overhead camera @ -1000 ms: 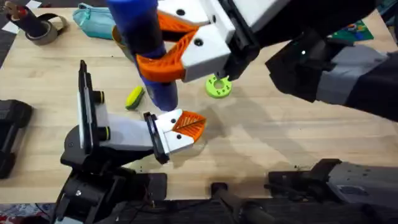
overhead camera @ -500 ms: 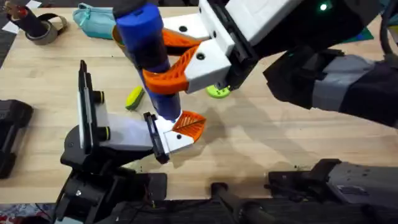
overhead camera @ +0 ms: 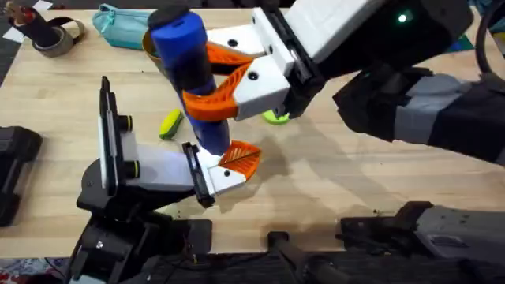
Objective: Pick up the gripper from the table and insert it into the empty holder that is missing its gripper. Then pick up a screw, insert it into the mounting hole, and use the screwdriver to tighten it. Finally, clean up the table by picking up the vegetable and placing it into the bucket.
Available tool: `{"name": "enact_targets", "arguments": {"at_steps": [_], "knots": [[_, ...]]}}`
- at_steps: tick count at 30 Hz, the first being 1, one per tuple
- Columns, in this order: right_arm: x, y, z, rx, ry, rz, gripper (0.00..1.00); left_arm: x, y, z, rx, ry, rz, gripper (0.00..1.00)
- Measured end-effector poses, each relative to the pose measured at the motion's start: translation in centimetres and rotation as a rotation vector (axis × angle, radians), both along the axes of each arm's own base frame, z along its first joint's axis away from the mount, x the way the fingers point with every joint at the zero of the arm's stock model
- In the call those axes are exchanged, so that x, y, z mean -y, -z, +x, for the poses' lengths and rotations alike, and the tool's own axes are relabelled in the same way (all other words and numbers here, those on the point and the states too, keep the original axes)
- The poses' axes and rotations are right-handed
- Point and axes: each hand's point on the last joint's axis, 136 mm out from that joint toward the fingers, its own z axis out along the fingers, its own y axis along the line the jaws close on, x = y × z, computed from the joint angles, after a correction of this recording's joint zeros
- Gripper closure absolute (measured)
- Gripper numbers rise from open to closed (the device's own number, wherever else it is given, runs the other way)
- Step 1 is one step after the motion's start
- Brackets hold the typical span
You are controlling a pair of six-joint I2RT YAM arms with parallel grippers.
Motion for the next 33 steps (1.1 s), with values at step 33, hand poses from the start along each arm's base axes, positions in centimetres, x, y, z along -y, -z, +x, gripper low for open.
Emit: {"name": "enact_targets", "arguments": {"at_steps": [33], "knots": [[-0.06, 0.58, 0.30, -0.001, 0.024, 0.003, 0.949, 0.00, 0.00, 0.00, 0.000, 0.000, 0.000, 0.981]]}}
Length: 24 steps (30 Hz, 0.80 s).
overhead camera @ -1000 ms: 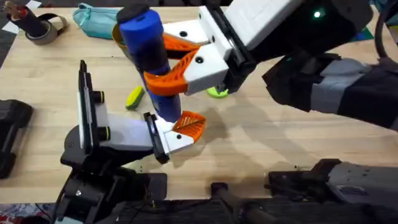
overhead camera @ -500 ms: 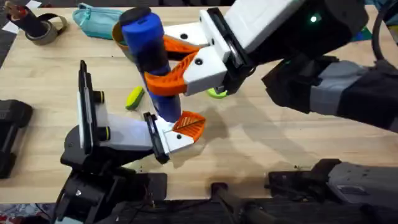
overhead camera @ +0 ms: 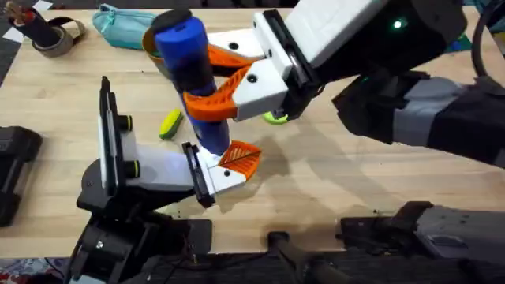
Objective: Pick up the gripper from the table and insert it into the empty holder that is missing its gripper. Then pick up a screw, insert it into the mounting hole, and use the screwdriver to tighten it. Finally, clean up the table by picking up the vegetable and placing it into the bucket.
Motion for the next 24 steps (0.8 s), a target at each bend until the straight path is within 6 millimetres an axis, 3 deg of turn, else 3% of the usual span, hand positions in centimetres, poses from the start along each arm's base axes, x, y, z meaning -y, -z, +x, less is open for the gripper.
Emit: {"name": "enact_targets", "arguments": {"at_steps": [24], "knots": [[0.00, 0.02, -0.10, 0.003, -0.001, 0.003, 0.948, 0.00, 0.00, 0.00, 0.000, 0.000, 0.000, 0.981]]}}
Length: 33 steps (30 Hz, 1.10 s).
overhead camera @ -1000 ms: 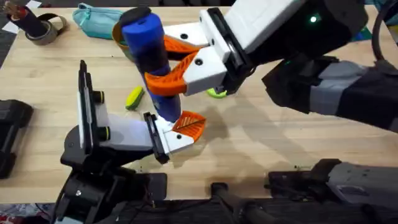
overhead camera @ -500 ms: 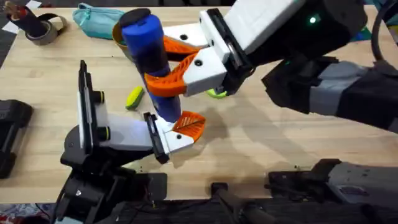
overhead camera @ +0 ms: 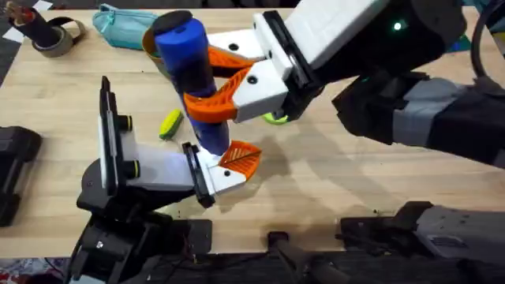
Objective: Pick up the gripper from the table and insert it into the empty holder that is missing its gripper. Then pick up a screw, insert it into the mounting hole, and use the screwdriver to tighten it. Finally, clean up the table by picking up the vegetable and placing it into the bucket.
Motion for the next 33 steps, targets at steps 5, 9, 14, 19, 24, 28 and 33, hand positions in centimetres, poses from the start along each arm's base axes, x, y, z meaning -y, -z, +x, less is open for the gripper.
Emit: {"name": "enact_targets", "arguments": {"at_steps": [5, 9, 14, 19, 24, 28, 33], "knots": [[0.00, 0.01, 0.00, 0.000, 0.000, 0.000, 0.948, 0.00, 0.00, 0.00, 0.000, 0.000, 0.000, 0.981], [0.01, 0.09, -0.01, -0.001, 0.001, 0.000, 0.948, 0.00, 0.00, 0.00, 0.000, 0.000, 0.000, 0.981], [0.06, 0.08, -0.05, 0.004, 0.002, 0.004, 0.947, 0.00, 0.00, 0.00, 0.000, 0.000, 0.000, 0.981], [0.06, 0.09, -0.05, 0.004, 0.002, 0.005, 0.949, 0.00, 0.00, 0.00, 0.000, 0.000, 0.000, 0.981], [0.11, -0.08, -0.10, 0.014, 0.002, 0.013, 0.948, 0.00, 0.00, 0.00, 0.000, 0.000, 0.000, 0.981], [0.16, -0.24, -0.17, 0.024, 0.002, 0.022, 0.949, 0.00, 0.00, 0.00, 0.000, 0.000, 0.000, 0.981], [0.33, -0.64, 0.14, 0.032, 0.004, 0.022, 0.948, 0.00, 0.00, 0.00, 0.000, 0.000, 0.000, 0.981]]}}
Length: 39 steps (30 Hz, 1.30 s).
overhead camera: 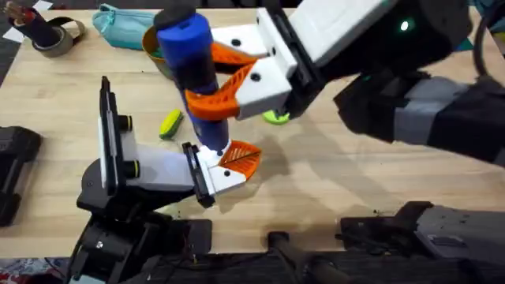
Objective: Pick up the gripper from the table and insert it into the empty holder that is missing its gripper. Then pick up a screw, insert it into the mounting hole, and use the screwdriver to tighten it. Finally, clean up the table by picking up the vegetable and placing it into the bucket.
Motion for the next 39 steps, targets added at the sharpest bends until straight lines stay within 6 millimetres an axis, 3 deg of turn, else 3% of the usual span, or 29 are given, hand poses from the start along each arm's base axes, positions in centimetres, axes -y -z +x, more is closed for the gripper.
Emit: {"name": "enact_targets", "arguments": {"at_steps": [2, 6, 10, 18, 24, 30, 35, 39], "knots": [[0.1, -0.7, 0.9, -0.015, -0.004, -0.029, 0.949, 0.0, 0.0, 0.0, 0.000, 0.000, 0.000, 0.981], [0.7, -4.1, 3.0, 0.007, 0.015, -0.048, 0.947, 0.0, 0.0, 0.0, 0.000, 0.000, 0.000, 0.981], [1.1, -6.3, 3.7, 0.033, 0.014, -0.065, 0.949, 0.0, 0.0, 0.0, 0.000, 0.000, 0.000, 0.981], [1.1, -5.8, 3.6, 0.054, -0.003, -0.092, 0.949, 0.0, 0.0, 0.0, 0.000, 0.000, 0.000, 0.981], [2.7, -3.6, 6.7, -0.047, 0.078, -0.173, 0.949, 0.0, 0.0, 0.0, 0.000, 0.000, 0.000, 0.981], [7.6, -1.4, 13.7, -0.137, 0.344, -0.230, 0.948, 0.0, 0.0, 0.0, 0.000, 0.000, 0.000, 0.981], [9.5, 2.2, 18.4, -0.141, 0.633, -0.342, 0.949, 0.0, 0.0, 0.0, 0.000, 0.000, 0.000, 0.981], [9.7, 6.0, 19.5, -0.097, 0.769, -0.504, 0.948, 0.0, 0.0, 0.0, 0.000, 0.000, 0.000, 0.981]]}}
